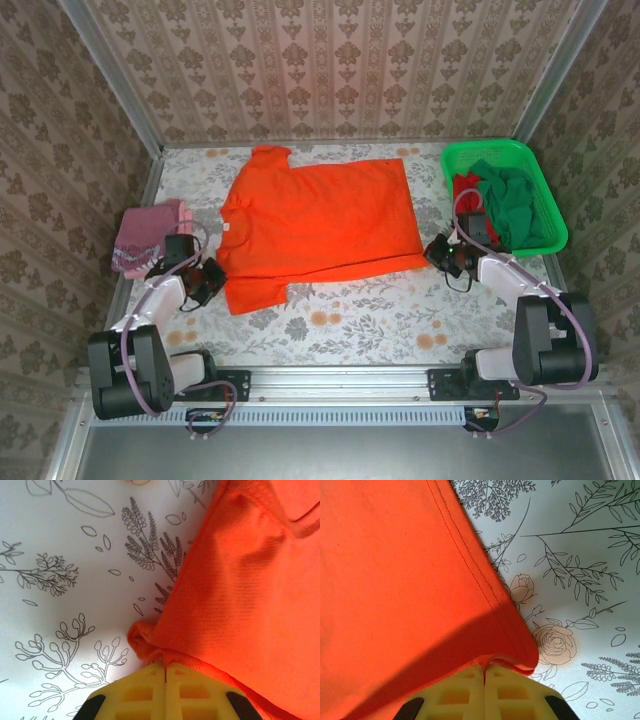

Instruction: Fold and stack the t-shirts

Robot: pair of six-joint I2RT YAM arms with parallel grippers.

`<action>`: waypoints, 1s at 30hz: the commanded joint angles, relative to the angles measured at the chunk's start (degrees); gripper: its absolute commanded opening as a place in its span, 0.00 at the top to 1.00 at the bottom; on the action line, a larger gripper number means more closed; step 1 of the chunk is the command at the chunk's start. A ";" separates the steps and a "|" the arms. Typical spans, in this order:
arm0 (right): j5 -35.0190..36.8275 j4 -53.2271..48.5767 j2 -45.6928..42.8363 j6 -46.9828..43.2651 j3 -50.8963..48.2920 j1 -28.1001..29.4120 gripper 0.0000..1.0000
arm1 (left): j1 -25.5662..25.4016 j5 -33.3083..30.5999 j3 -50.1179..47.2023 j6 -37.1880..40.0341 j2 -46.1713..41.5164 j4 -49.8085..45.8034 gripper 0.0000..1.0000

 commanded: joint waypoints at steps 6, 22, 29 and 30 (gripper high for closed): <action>3.14 -4.46 -6.14 0.34 -4.56 0.21 1.00 | 0.25 -1.85 -0.04 -0.03 -4.73 -3.82 1.00; 3.26 -7.42 -16.10 3.68 -12.73 2.58 1.00 | 0.44 1.32 -2.67 -0.12 -10.34 -12.17 1.00; 3.26 -6.97 -15.31 3.54 -13.04 3.40 0.99 | 0.44 1.74 -3.92 -0.06 -10.99 -14.37 1.00; 3.35 -6.97 -15.23 3.68 -13.13 3.54 0.96 | 0.45 1.85 -4.36 -0.23 -10.99 -14.44 0.97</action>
